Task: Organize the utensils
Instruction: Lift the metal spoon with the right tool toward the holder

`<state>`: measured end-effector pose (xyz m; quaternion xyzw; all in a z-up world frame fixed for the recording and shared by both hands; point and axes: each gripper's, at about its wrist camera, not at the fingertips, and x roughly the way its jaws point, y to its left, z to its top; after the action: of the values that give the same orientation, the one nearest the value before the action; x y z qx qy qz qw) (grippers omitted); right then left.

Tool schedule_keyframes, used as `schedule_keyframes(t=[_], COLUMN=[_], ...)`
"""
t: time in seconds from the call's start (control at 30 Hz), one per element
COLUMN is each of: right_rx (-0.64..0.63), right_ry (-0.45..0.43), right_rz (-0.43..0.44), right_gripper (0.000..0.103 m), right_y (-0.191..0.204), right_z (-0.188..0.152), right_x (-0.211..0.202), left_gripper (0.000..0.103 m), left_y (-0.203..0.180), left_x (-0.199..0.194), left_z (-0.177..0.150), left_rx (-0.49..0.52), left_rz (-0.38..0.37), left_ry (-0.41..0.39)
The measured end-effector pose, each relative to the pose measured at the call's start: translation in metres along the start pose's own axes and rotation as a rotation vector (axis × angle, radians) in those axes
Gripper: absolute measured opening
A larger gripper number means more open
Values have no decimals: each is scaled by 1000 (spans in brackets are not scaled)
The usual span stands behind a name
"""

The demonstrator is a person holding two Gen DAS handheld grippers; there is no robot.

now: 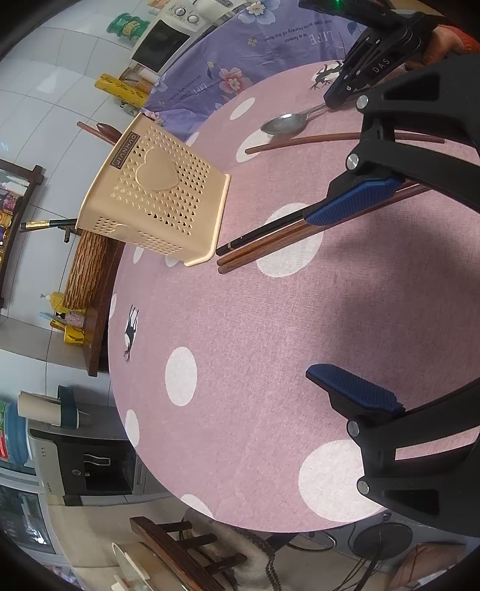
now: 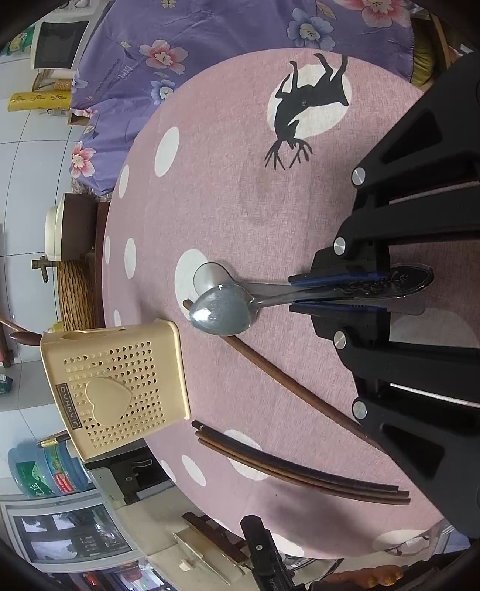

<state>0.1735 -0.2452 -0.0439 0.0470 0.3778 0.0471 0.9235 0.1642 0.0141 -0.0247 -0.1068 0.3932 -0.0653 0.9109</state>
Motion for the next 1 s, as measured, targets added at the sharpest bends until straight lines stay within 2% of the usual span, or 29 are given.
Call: schedule_keyframes(t=[0.2,0.27,0.3,0.33,0.47,0.73,0.83,1.0], right_rx=[-39,-55,-64,-77,-139,-226,-253,-250], right_ry=[-24,-21,-22,-30,-34,80,77,103], right_rz=[18,48,56,57,52,69,62,57], right_gripper=[13,29,44,50,50,49,49,42], right_y=[8,12,13,15,20,27,26,21], right_z=[8,13,15,19,35,49,51,53], right_x=[-3,-2,-1,0,6,41,41,48], left_gripper=[77,77,77,77,77,78,78,78], left_y=[-2,-2,-2,-2,-2,2,3,4], left_x=[1,1,1,1,0,2,2,4], left_z=[-2,-2,-2,-2,-3,-4,-4,-5], left_rx=[0,1,1,1,1,-7,-11,-18], left_rz=[1,0,1,2,3,3,1,-5], left_ry=[4,5,5,5,4,13,15,22])
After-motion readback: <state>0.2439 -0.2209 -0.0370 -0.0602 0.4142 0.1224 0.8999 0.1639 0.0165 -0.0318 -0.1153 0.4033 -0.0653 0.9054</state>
